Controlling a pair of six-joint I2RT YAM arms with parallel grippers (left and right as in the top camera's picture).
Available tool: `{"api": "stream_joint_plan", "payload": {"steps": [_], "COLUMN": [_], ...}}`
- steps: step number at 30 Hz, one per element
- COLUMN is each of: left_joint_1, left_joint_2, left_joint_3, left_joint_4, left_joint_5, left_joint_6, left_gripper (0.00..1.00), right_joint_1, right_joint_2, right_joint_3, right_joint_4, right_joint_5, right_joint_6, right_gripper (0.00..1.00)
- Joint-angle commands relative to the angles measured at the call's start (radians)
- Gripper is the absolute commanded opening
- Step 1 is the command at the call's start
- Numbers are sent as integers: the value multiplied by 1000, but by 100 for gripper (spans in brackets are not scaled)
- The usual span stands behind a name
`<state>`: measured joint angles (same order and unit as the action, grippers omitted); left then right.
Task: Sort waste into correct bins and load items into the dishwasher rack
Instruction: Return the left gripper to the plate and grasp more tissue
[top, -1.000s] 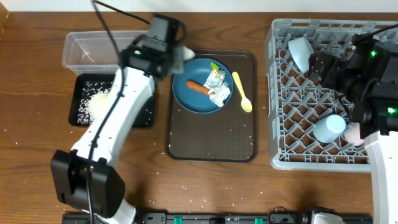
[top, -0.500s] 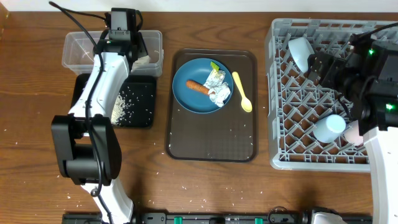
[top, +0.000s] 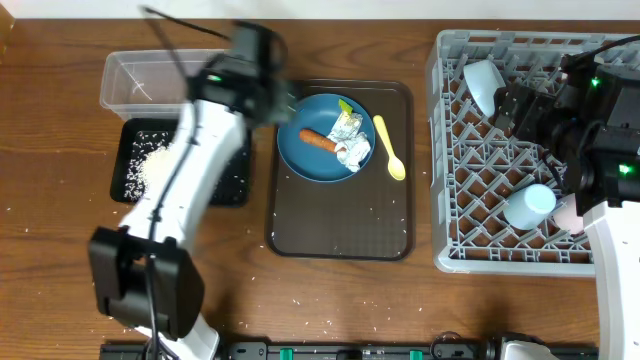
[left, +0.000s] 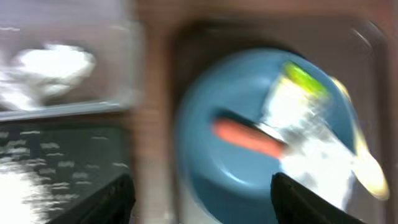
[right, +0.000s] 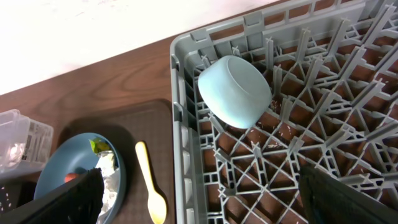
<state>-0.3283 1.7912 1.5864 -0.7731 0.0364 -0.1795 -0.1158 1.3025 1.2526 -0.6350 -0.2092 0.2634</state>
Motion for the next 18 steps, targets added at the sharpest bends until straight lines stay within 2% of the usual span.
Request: {"api": "stream_joint_plan", "payload": {"steps": [1, 7, 18], "left_joint_1": [-83, -198, -266], "left_joint_2": [34, 136, 240], "left_joint_3": [-39, -43, -43], "left_joint_4": [-3, 54, 152], "left_joint_5": [35, 35, 35], "left_joint_6": [57, 185, 194], "left_gripper": [72, 75, 80], "right_joint_1": [-4, -1, -1], "right_joint_2": [3, 3, 3], "right_joint_3": [3, 3, 3], "right_joint_4": [-1, -8, -13], "right_joint_5": [2, 2, 2], "right_joint_6": [10, 10, 9], "right_gripper": [98, 97, 97]}}
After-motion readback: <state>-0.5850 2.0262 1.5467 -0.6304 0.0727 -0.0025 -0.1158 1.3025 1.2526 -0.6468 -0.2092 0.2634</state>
